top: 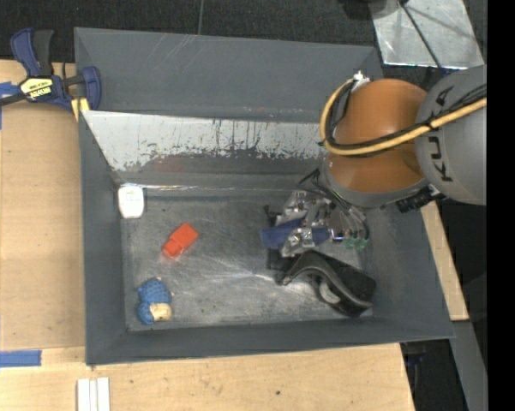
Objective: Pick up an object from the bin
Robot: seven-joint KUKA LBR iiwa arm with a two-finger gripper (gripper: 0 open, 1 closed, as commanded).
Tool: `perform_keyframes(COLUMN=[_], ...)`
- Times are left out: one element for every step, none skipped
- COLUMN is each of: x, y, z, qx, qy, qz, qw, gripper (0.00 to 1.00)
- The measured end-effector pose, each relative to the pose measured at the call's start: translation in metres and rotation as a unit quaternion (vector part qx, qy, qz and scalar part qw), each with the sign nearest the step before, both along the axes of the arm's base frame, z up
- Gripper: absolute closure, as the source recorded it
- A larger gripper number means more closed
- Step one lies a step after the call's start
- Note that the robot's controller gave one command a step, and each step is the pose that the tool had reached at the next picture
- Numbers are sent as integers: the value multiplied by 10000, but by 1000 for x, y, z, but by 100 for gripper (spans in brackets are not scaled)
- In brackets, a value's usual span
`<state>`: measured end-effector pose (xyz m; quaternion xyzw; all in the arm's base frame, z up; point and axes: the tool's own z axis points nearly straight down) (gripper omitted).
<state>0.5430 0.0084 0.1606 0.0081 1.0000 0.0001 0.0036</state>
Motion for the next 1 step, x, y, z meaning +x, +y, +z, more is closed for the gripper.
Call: perform_keyframes(x=[1], y=[0], z=[14], qx=[1], qy=[6], qz=[-4], qw=[10000], gripper=[100])
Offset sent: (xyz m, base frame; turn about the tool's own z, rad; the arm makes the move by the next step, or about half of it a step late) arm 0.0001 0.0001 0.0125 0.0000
